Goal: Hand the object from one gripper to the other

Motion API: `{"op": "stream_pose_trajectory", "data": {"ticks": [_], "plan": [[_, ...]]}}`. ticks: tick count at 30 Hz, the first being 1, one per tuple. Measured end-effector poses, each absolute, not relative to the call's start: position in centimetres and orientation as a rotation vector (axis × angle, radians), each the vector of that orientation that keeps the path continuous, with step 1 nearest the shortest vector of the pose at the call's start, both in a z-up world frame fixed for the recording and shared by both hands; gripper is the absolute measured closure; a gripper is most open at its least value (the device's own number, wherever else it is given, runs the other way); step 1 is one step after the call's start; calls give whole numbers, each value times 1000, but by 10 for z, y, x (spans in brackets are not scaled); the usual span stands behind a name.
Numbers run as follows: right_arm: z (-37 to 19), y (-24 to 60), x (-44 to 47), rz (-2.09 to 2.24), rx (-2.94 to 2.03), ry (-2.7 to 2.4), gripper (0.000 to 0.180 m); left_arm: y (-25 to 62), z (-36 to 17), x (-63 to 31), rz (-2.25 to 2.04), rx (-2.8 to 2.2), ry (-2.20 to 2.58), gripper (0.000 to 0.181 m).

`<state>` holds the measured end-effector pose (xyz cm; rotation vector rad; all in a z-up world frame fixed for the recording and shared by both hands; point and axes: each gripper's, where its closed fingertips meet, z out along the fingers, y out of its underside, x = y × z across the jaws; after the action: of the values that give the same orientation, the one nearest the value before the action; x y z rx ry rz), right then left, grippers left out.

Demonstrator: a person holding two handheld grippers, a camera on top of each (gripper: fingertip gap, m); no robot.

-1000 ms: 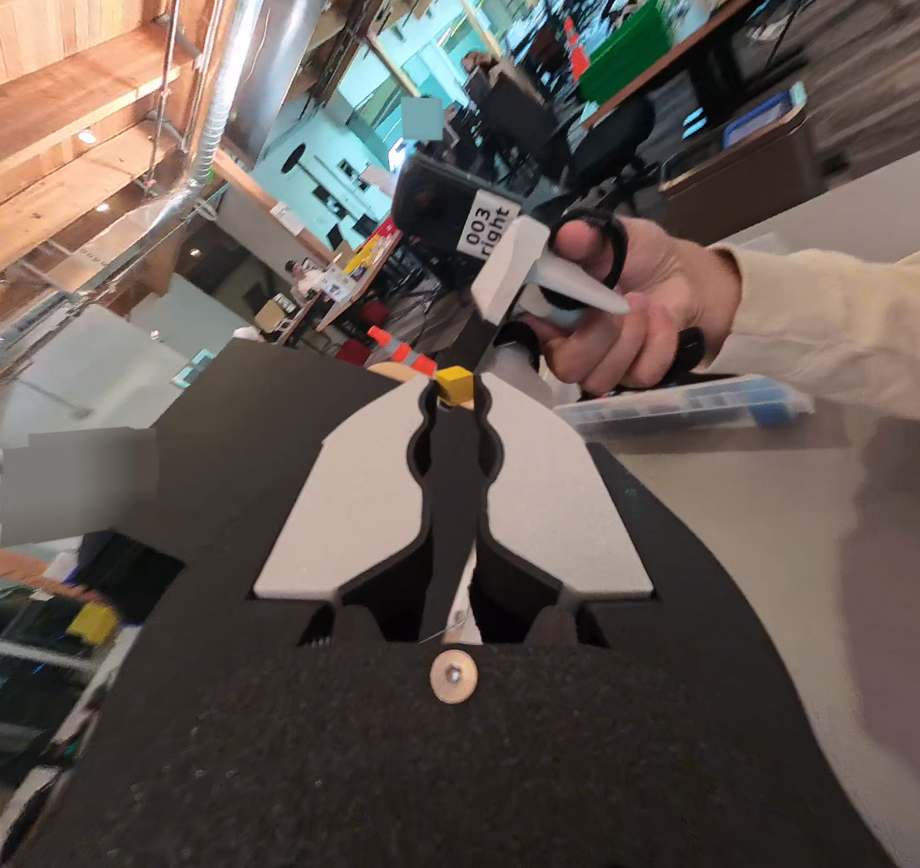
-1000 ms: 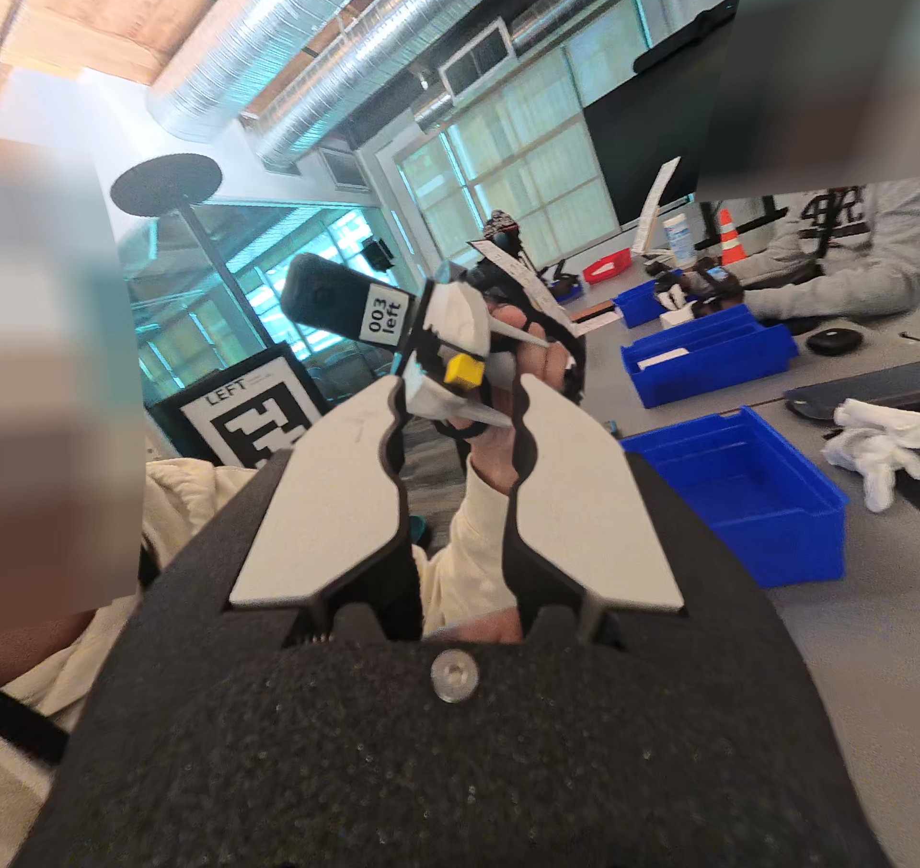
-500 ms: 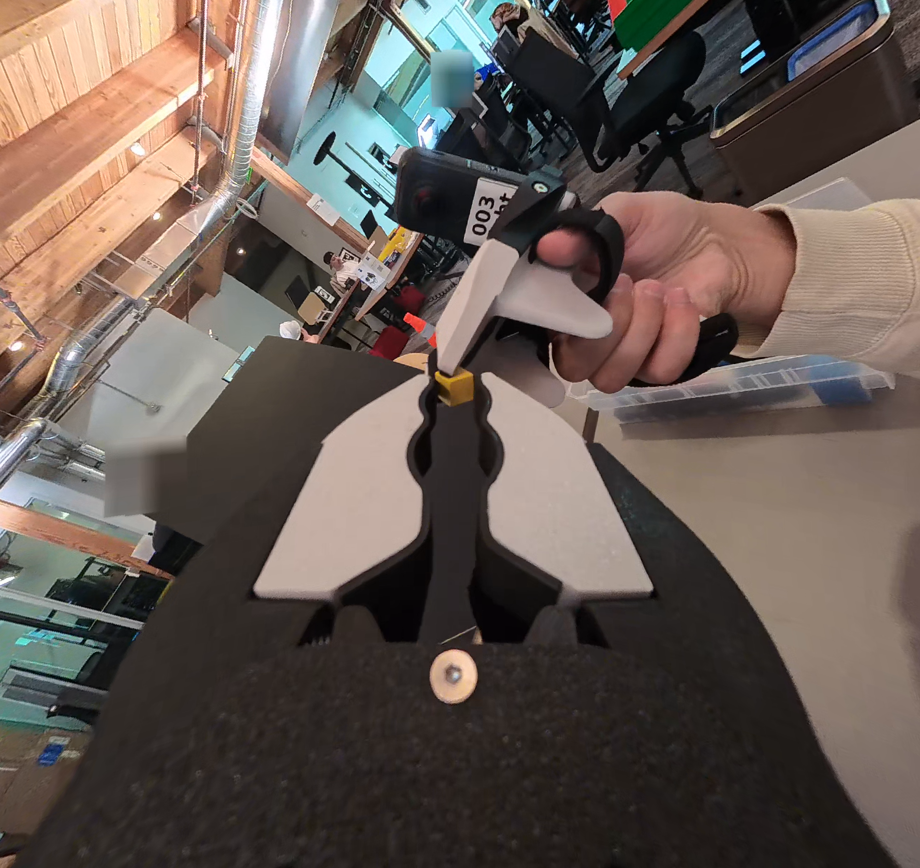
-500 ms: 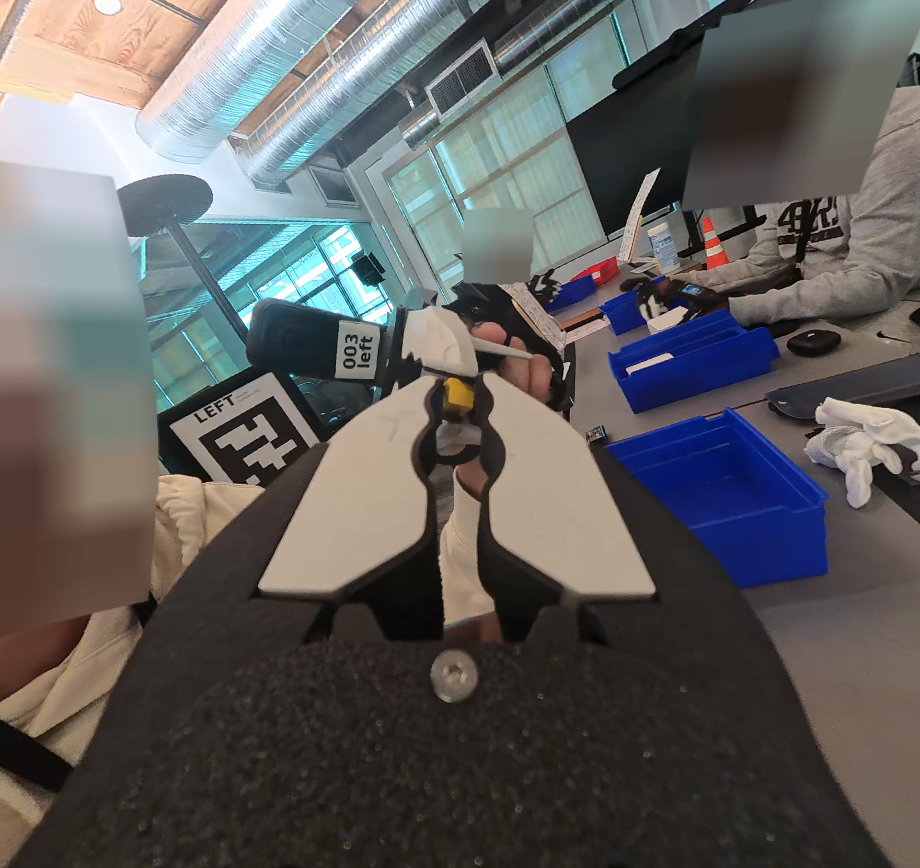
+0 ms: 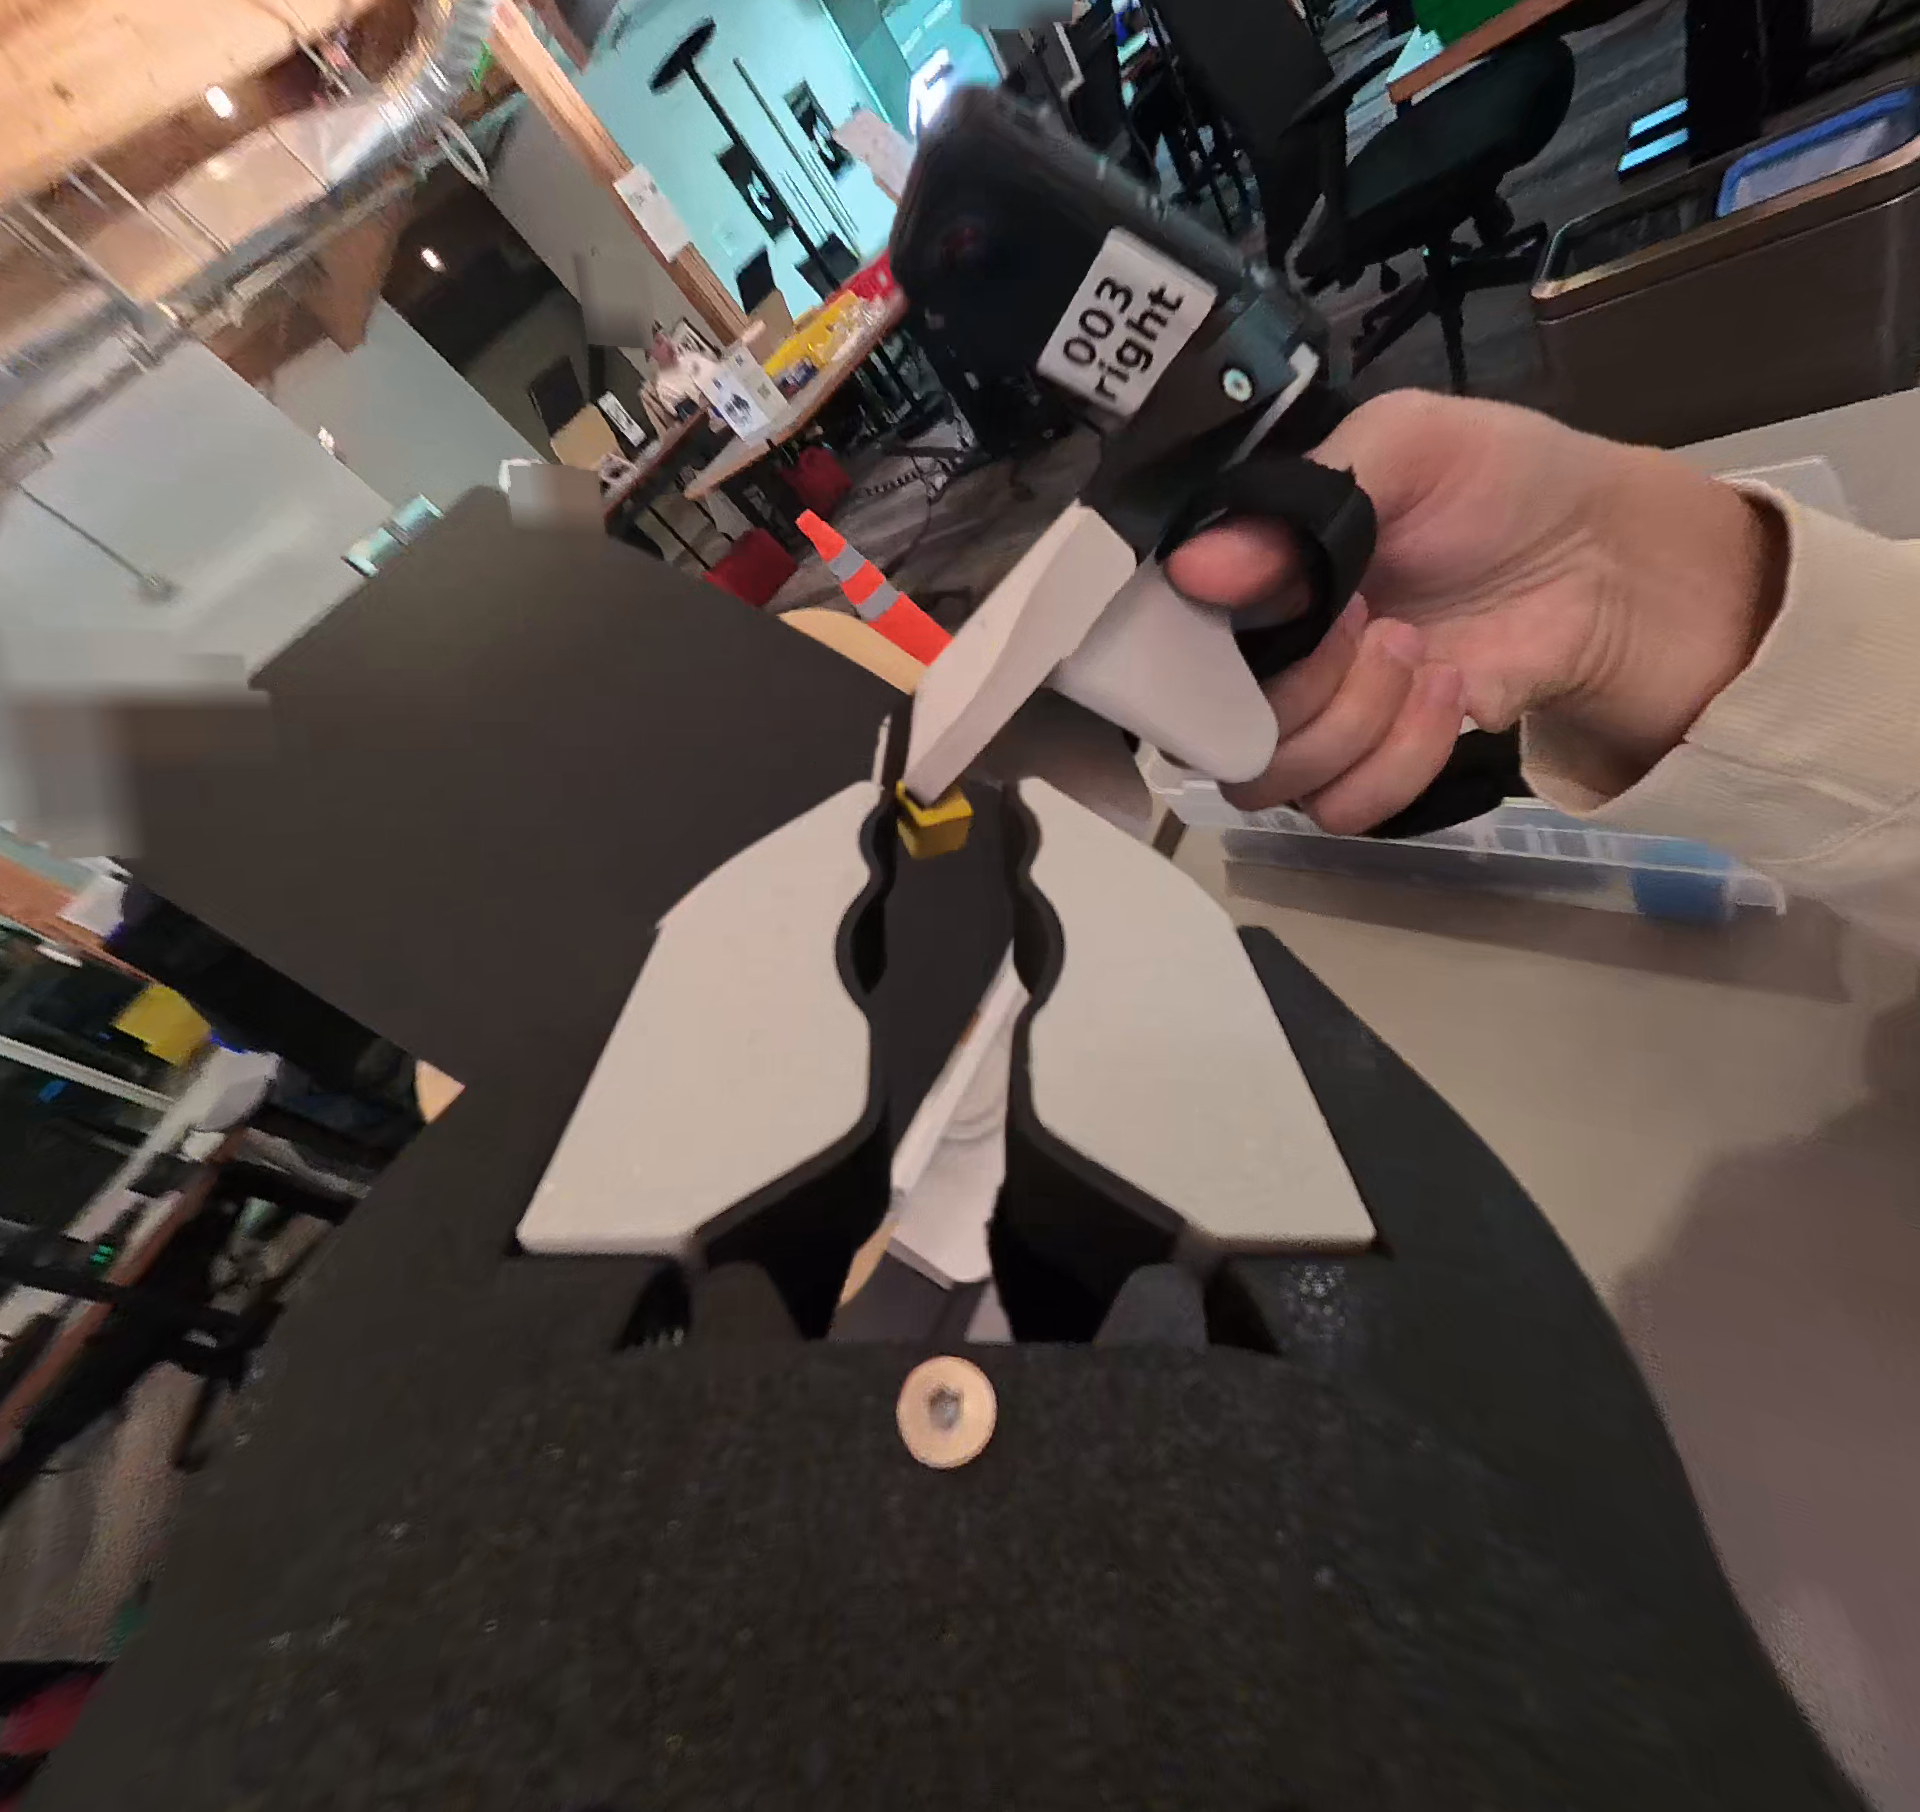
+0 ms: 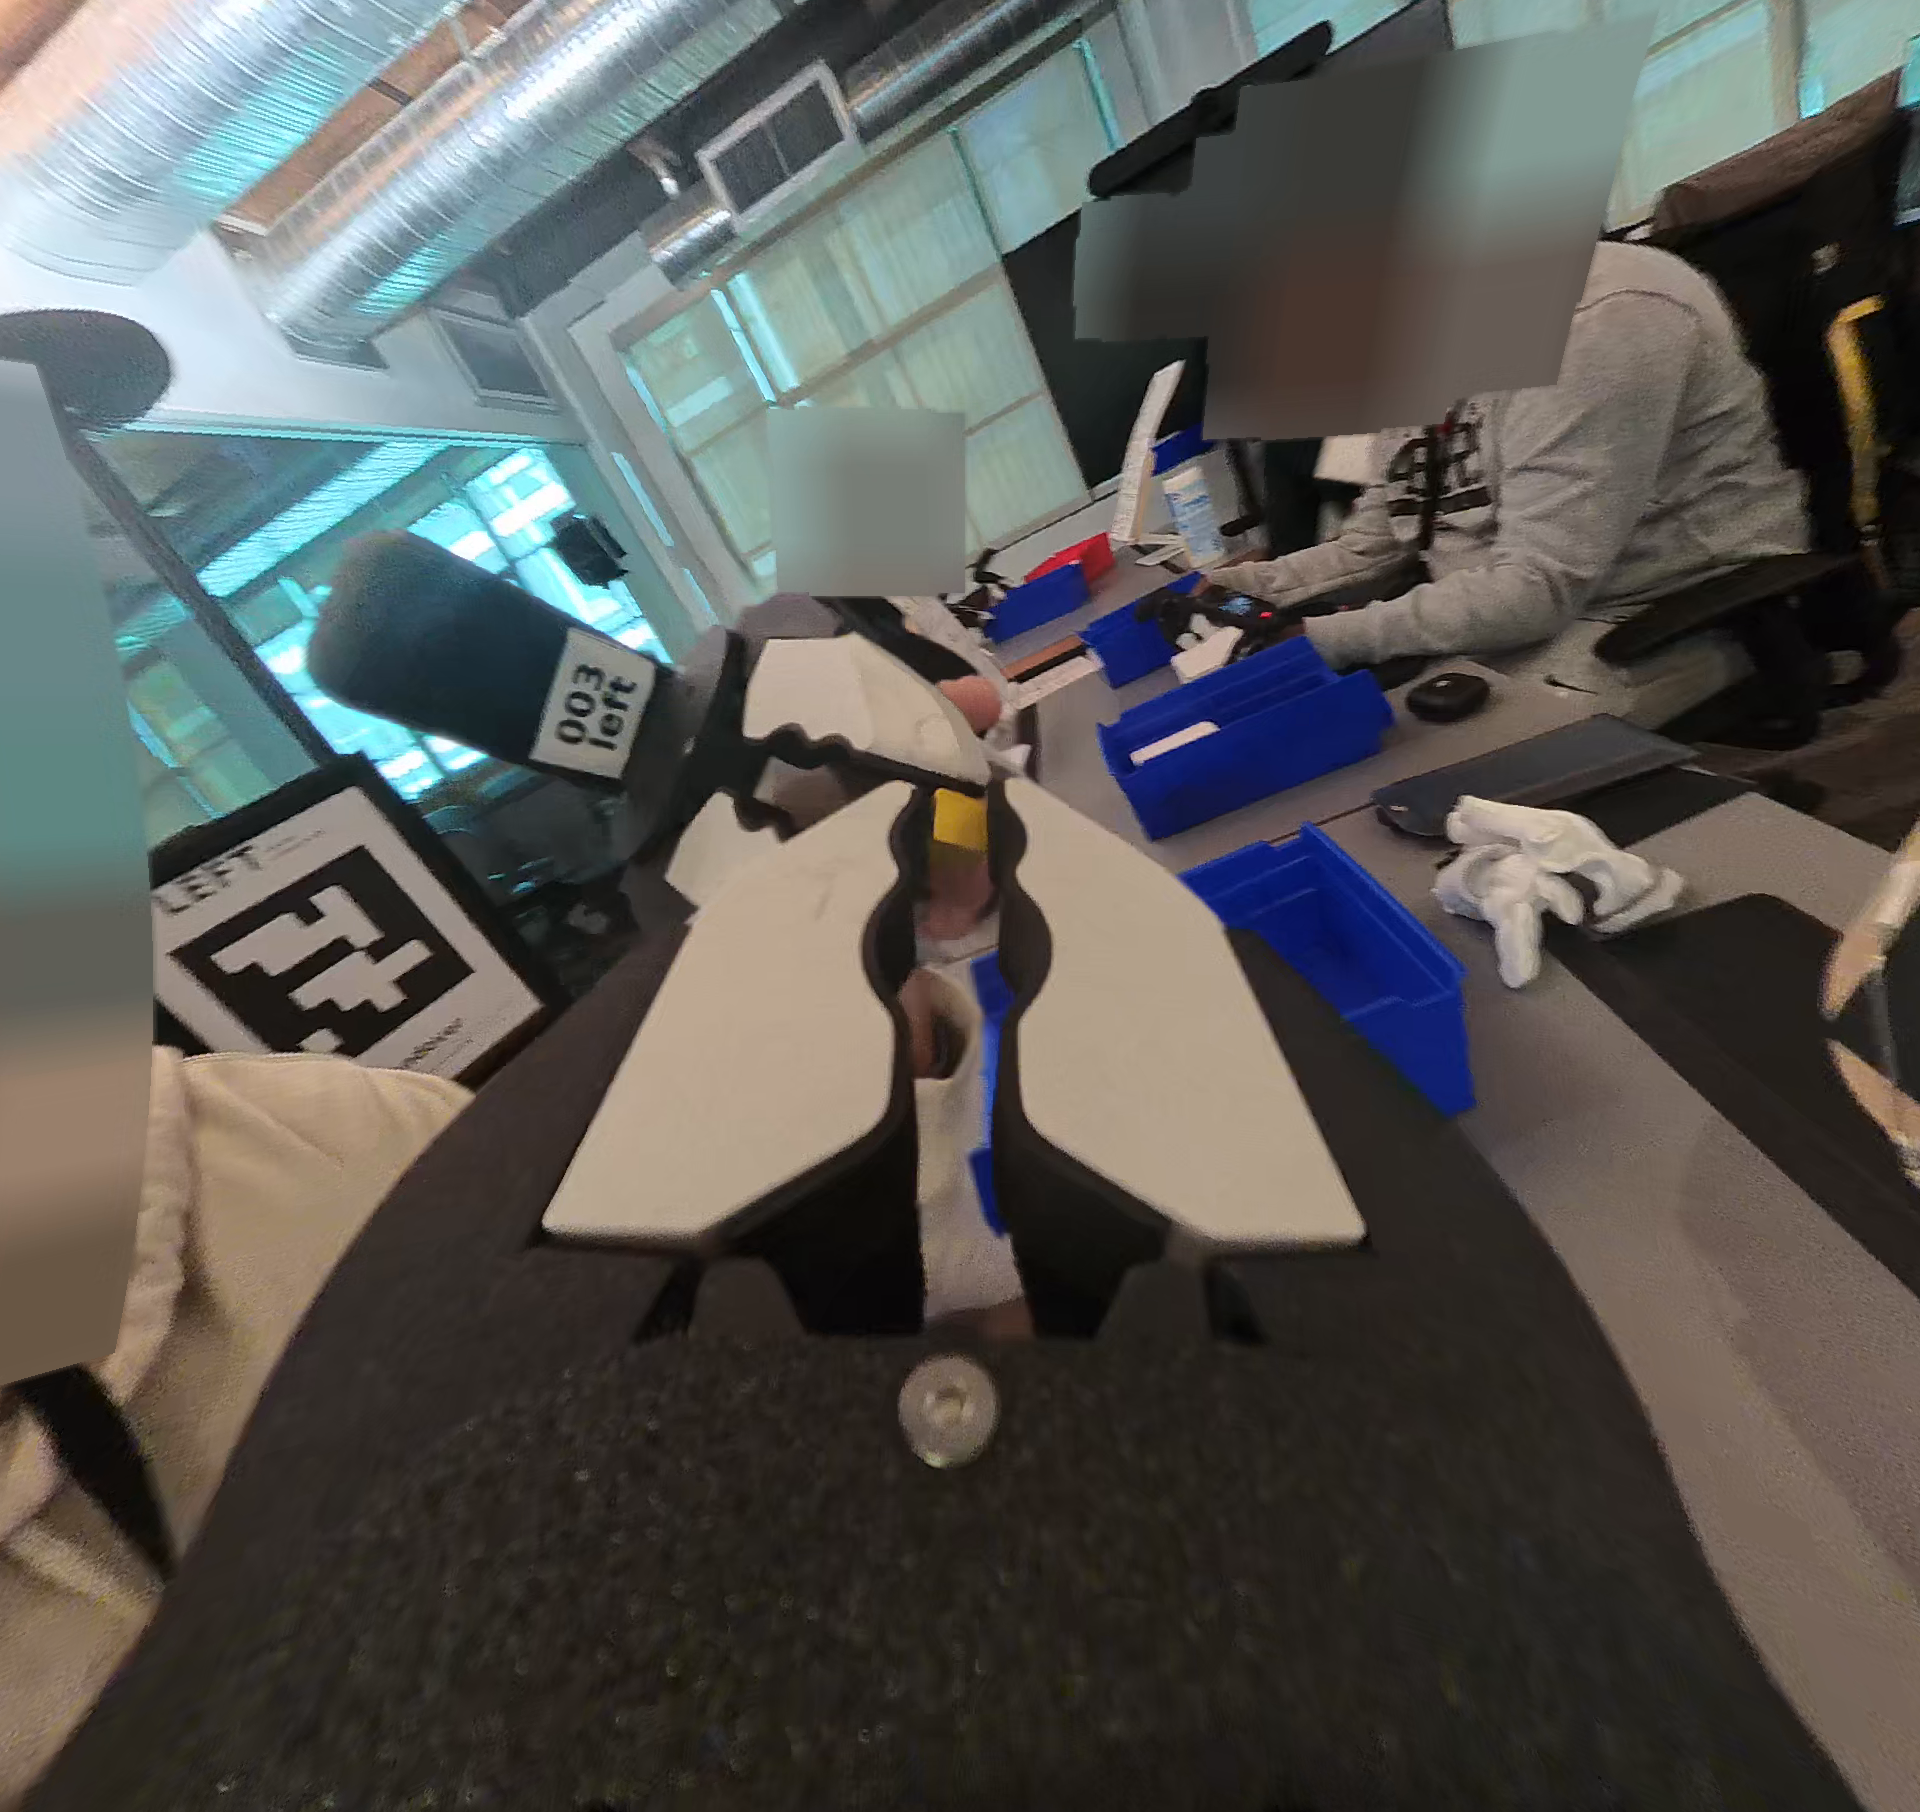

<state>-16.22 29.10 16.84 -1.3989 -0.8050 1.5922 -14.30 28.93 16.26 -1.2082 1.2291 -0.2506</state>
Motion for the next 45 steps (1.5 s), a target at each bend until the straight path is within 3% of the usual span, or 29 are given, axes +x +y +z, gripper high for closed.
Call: {"op": "stream_pose_trajectory", "data": {"ticks": [1, 9, 16, 22, 27, 45], "plan": [[166, 297, -160, 1539, -1416, -788, 169, 291, 159, -143, -276, -1244, 1233, 160], [172, 316, -129, 1294, -1362, -753, 168, 290, 166, -148, -678, -1355, 1157, 157], [213, 290, -117, 2051, -1049, -581, 169, 273, 198, -147, -680, -1129, 1105, 159], [213, 302, -141, 2389, -976, -186, 170, 290, 201, -140, -329, -1121, 1005, 166], [206, 298, -161, 2347, -1032, -111, 169, 300, 201, -152, -74, -1111, 979, 166], [199, 291, -174, 2067, -1191, -343, 167, 291, 195, -164, -53, -1108, 1060, 170]]}}
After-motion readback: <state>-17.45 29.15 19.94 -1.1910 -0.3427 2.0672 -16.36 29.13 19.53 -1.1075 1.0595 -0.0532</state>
